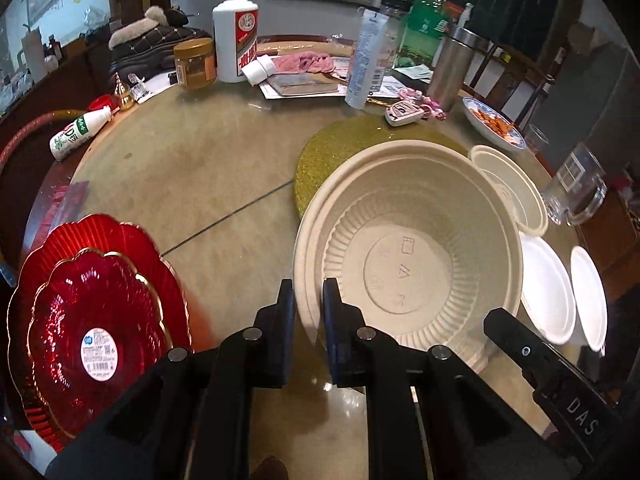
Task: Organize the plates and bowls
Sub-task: 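Lift the beige bowl with both tools and carry it toward the red plates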
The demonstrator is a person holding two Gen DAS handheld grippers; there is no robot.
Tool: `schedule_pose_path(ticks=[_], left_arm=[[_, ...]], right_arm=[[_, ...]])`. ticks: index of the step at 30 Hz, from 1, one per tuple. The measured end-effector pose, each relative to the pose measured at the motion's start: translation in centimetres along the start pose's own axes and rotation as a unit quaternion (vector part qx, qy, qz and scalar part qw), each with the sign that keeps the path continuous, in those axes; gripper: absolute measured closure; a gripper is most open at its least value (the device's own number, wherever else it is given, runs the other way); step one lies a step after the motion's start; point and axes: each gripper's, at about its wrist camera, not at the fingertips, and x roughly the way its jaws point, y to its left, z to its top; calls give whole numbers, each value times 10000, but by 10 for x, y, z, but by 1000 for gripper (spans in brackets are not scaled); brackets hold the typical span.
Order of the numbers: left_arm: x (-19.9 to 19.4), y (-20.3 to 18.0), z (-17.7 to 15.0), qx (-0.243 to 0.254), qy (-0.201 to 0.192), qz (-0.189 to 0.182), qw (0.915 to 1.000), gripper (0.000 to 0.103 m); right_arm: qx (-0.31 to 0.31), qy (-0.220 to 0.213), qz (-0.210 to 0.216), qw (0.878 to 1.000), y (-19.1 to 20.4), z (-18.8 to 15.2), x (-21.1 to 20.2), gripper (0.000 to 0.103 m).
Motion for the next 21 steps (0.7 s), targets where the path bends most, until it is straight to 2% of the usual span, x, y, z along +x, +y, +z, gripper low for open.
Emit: schedule_pose_path(ticks=[21], left_arm=[[-39, 17, -28, 59, -368, -89, 9993, 91]], right_arm=[[-302, -297, -67, 9991, 25, -32, -34, 91]])
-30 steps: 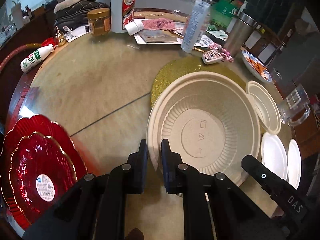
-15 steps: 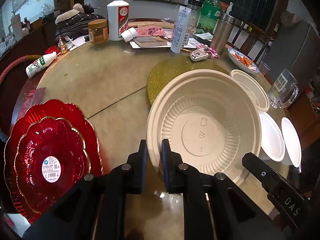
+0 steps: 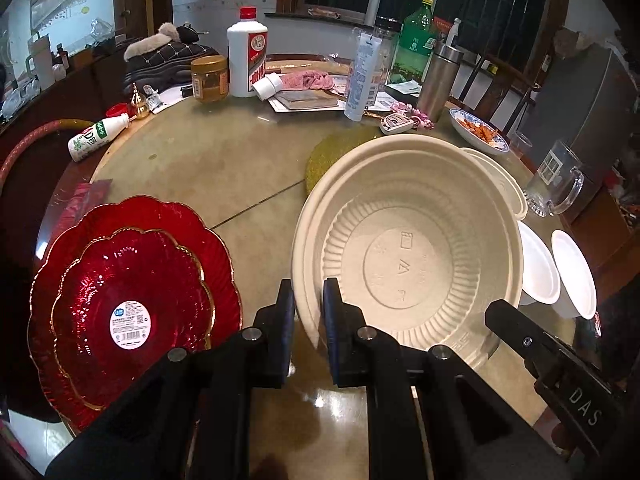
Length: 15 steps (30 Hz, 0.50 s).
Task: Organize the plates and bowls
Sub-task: 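Lift the beige bowl with both tools and carry it toward the red plates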
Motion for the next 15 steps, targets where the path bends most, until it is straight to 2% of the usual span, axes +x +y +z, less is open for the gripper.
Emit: schedule_pose_path(ticks=[15], left_arm=[[-16, 6, -4, -57, -119, 61, 9999, 90]], right_arm=[[-177, -96, 80, 9998, 12, -3, -9, 91]])
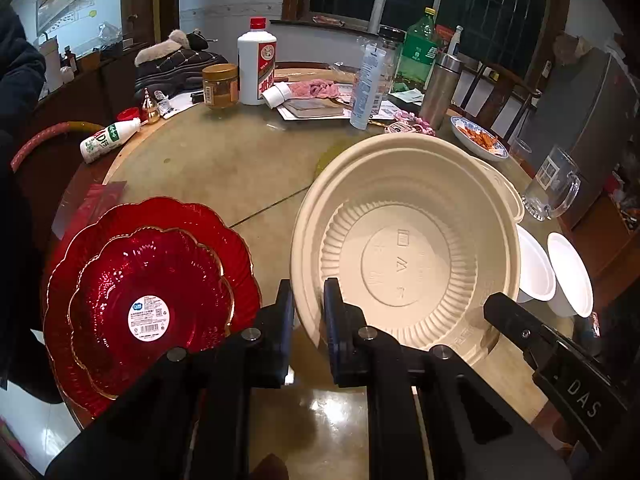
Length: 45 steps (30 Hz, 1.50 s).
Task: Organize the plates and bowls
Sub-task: 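Lift the beige bowl with both tools and carry it toward the red plates, then lower the beige bowl with both tools over the stacked red plates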
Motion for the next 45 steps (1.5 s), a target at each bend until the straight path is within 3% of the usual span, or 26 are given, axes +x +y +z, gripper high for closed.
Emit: schedule_pose_path(ticks=[17, 45], left_arm=[[-24, 28, -3, -211, -161, 196, 9995, 90], [-56, 133, -14, -1024, -312, 1008, 9891, 90]], right_arm=[[-382, 0, 196, 9991, 32, -3, -3, 90], [-1317, 493, 948, 9855, 146, -23, 29, 90]])
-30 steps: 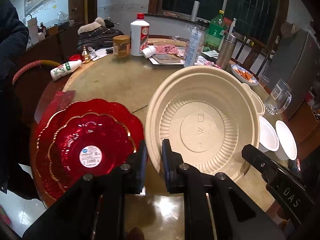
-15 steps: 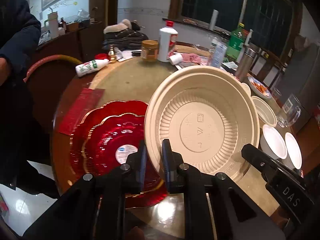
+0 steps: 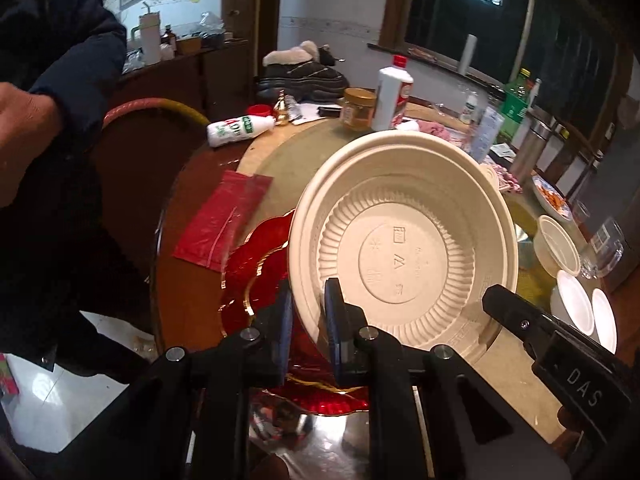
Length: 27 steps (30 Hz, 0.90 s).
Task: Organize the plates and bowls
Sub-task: 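Lower the beige bowl with both tools over the stacked red plates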
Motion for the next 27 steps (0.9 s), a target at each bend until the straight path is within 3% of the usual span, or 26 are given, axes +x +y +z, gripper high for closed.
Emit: schedule_pose_path(ticks=[16, 27], left_arm=[[33, 24, -9, -143, 425, 213, 9988, 89], [42, 27, -12, -105, 605, 224, 9979, 88]], right_arm=[[-131, 505, -77, 9986, 16, -5, 45, 90], [-138, 653, -127, 9977, 17, -6, 53, 90]])
